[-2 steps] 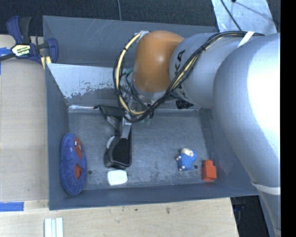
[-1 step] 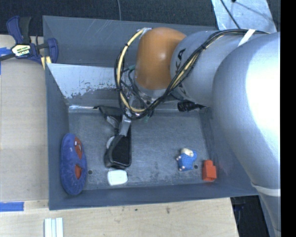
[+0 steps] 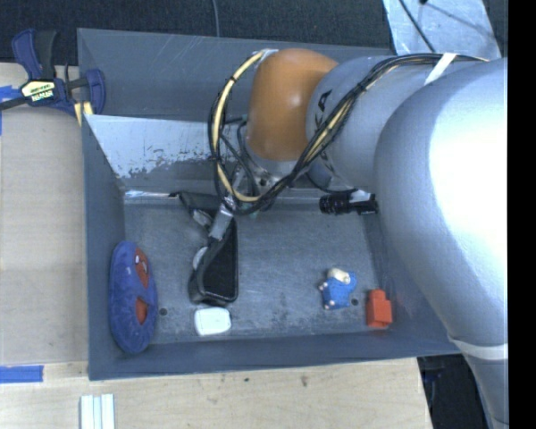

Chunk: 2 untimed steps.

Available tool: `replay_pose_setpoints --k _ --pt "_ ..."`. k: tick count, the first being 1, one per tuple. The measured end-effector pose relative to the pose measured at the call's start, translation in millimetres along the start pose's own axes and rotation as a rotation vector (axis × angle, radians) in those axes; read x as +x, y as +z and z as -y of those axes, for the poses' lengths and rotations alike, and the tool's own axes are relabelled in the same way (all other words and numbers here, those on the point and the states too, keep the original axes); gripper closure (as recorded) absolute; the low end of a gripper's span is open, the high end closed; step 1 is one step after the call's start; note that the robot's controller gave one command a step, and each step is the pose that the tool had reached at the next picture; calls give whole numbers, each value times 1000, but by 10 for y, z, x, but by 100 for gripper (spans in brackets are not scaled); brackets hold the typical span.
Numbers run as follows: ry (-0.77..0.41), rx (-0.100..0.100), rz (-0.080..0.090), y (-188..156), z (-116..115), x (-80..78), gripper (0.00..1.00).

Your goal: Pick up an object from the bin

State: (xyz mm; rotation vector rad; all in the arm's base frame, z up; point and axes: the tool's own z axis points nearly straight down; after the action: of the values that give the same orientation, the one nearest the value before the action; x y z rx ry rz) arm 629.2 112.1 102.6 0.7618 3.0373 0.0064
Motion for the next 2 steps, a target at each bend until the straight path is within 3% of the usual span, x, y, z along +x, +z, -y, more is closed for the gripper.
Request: replay_pose_setpoints --k 1,2 --pt "308 -7 2 255 -196 187 0" --pt "305 -9 4 227 -205 174 0"
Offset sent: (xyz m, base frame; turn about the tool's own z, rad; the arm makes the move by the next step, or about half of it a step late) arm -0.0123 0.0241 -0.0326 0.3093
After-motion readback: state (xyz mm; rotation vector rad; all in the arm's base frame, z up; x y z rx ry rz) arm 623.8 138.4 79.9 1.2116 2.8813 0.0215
